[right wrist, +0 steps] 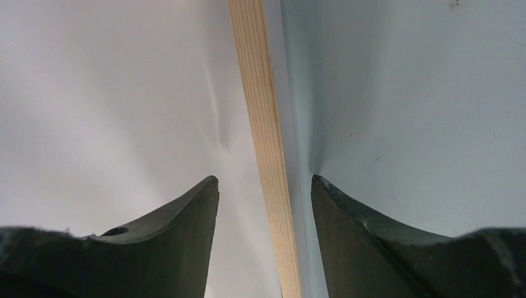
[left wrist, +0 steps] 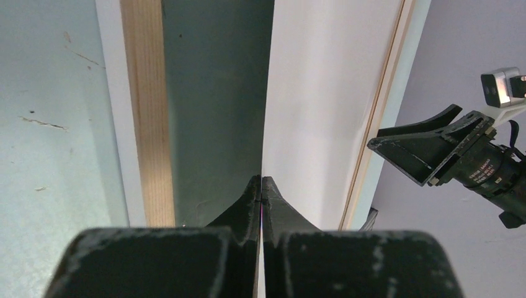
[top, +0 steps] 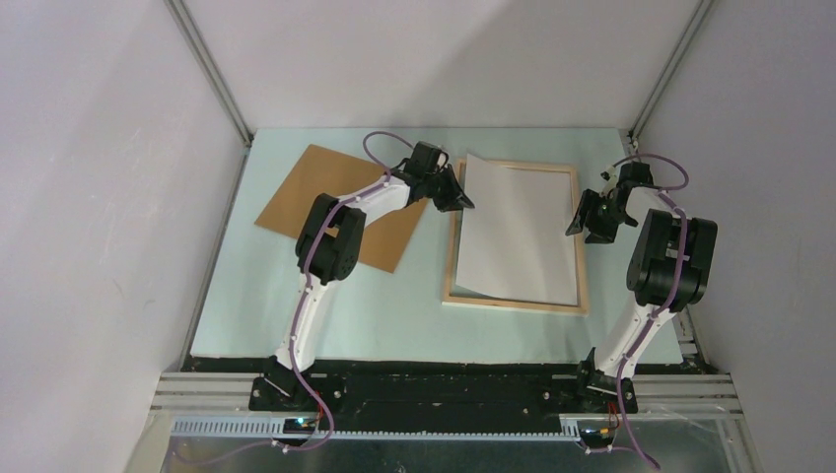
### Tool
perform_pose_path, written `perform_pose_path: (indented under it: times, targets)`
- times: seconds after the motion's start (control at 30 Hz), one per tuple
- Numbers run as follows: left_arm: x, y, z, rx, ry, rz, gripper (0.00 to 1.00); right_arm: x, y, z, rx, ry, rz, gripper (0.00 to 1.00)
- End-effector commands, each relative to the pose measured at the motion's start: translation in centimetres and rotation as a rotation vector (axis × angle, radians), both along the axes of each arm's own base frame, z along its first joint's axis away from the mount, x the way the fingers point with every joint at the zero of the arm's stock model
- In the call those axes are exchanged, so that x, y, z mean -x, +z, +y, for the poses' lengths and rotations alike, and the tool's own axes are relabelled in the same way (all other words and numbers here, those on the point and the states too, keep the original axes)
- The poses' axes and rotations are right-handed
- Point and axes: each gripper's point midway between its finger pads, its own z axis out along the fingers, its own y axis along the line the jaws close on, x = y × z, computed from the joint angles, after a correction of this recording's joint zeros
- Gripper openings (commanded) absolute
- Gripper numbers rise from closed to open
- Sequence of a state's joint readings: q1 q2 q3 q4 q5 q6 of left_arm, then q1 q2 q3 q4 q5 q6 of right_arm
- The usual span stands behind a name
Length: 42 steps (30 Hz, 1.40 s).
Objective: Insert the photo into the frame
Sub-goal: Turn over the photo from the photo frame.
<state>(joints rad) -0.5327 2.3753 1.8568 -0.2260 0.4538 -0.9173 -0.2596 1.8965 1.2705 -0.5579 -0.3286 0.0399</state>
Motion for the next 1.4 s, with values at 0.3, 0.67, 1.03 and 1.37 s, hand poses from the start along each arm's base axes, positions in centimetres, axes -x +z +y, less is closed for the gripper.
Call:
perform_pose_path:
  times: [0.3, 0.67, 1.03, 1.37]
  targets:
    - [0.1, -0.3, 0.3, -0.011, 0.030, -0.002, 0.03, -0.8, 0.9, -0.4, -0.004, 0.005, -0.027, 0.60]
    - [-0.1, 0.3, 0.1, -0.007, 0.016, -0.019, 0.36, -0.7, 0.9, -0.2, -0.024, 0.005, -0.023, 0.60]
    - [0.0, 2.5, 0.9, -0.040, 0.009, -0.074, 0.87, -0.6, 1.2, -0.1, -0.040, 0.004, -0.026, 0.60]
    - [0.1, 4.6, 1.6, -0.075, -0.013, -0.144, 1.00, -0.6, 1.9, -0.2, -0.040, 0.000, -0.040, 0.60]
